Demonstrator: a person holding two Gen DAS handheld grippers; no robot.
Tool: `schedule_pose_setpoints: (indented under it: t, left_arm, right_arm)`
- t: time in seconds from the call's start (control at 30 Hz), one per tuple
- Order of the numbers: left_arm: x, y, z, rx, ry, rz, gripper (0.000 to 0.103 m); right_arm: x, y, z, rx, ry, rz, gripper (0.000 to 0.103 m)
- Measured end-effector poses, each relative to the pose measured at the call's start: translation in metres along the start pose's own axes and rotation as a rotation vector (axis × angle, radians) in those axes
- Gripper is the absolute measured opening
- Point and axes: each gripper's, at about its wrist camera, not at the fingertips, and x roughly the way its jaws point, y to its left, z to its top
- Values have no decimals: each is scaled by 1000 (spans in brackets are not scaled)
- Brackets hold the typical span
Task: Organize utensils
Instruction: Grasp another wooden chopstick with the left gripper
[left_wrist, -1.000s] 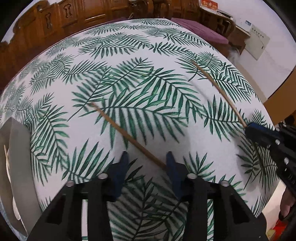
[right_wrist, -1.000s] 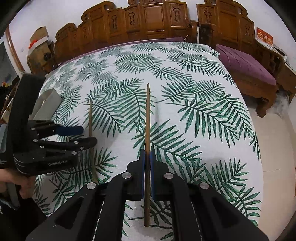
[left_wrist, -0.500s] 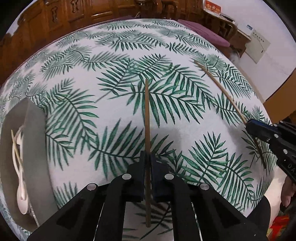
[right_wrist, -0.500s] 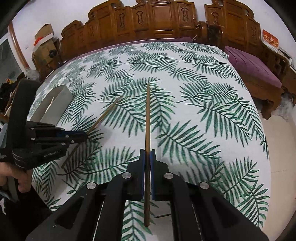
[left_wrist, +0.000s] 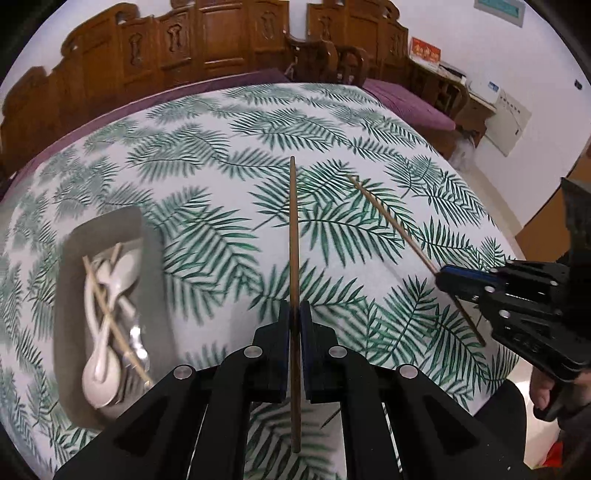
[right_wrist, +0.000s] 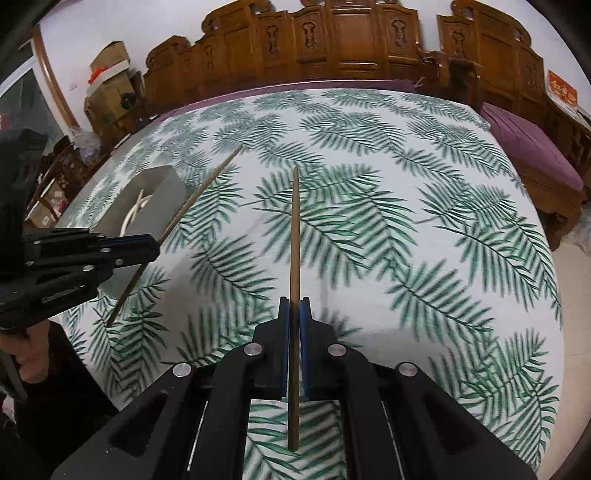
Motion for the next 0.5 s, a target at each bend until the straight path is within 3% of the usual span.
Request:
schedule_pose_setpoints:
  t: [0.5]
  left_arm:
    - [-52,56,-19,-10,-47,5,4]
  right_arm:
    - [-5,56,15,-49,-27,-5,6]
